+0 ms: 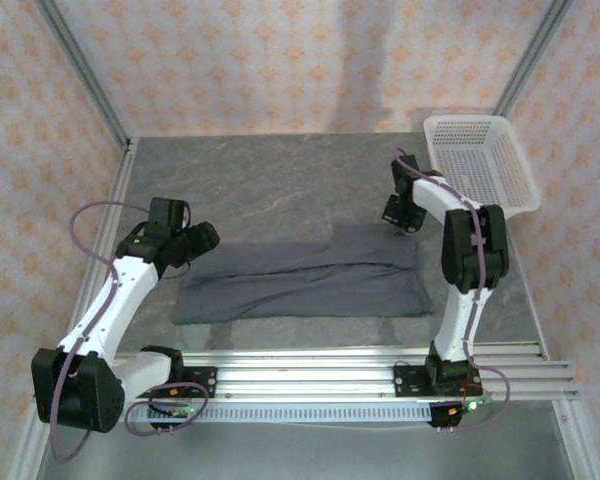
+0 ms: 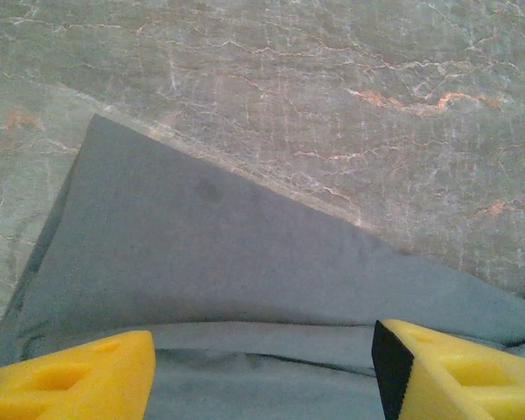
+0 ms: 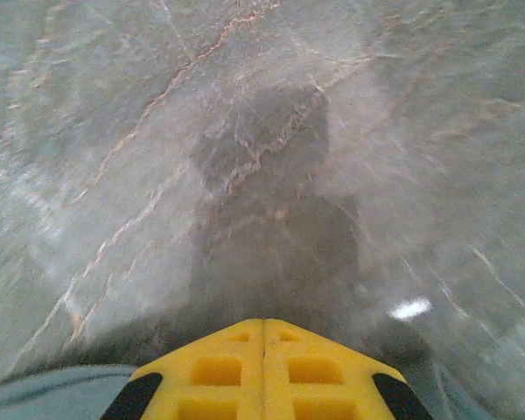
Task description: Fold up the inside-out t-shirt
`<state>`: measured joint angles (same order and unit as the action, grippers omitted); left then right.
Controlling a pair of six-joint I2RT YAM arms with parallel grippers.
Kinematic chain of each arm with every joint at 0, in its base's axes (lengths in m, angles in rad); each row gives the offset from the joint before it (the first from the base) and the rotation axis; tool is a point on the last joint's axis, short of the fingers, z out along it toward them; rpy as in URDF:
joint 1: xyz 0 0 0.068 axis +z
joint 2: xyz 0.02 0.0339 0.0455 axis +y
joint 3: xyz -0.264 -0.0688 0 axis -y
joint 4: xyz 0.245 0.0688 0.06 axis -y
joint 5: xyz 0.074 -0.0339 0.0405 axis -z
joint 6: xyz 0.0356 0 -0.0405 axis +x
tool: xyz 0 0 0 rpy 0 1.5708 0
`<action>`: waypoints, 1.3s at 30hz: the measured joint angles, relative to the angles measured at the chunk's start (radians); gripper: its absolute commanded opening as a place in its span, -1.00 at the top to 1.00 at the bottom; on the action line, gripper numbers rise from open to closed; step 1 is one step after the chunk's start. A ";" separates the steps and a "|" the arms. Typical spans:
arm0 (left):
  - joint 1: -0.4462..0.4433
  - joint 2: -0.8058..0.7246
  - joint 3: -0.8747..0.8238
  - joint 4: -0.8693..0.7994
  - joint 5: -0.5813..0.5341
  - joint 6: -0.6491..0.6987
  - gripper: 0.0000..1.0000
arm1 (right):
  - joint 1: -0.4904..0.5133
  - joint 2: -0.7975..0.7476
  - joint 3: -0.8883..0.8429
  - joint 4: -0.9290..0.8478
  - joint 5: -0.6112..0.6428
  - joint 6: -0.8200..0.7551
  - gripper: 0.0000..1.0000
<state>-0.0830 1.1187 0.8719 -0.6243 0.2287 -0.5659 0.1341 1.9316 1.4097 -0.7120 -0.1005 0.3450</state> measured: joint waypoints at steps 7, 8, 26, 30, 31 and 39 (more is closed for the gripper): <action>-0.025 0.045 0.052 0.009 0.004 0.000 -0.35 | 0.049 -0.528 -0.363 0.043 0.019 0.089 1.00; -0.028 0.058 0.058 0.010 0.003 0.000 -0.35 | 0.067 -0.614 -0.444 0.046 0.018 0.117 1.00; -0.096 0.150 0.085 0.040 0.019 0.019 -0.36 | 0.217 -0.551 -0.391 0.056 -0.063 0.198 0.21; -0.123 0.150 0.095 0.045 0.066 0.032 -0.39 | 0.248 -0.335 -0.328 0.142 -0.085 0.130 0.15; -0.132 0.149 0.101 0.046 0.078 0.039 -0.39 | 0.251 -0.299 -0.324 0.149 -0.092 0.121 0.15; -0.151 0.149 0.113 0.046 0.099 0.063 -0.39 | 0.270 -0.216 -0.318 0.156 -0.151 0.091 0.69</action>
<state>-0.2340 1.2678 0.9848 -0.5785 0.3275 -0.5026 0.4046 1.7153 1.0916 -0.5556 -0.2520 0.4362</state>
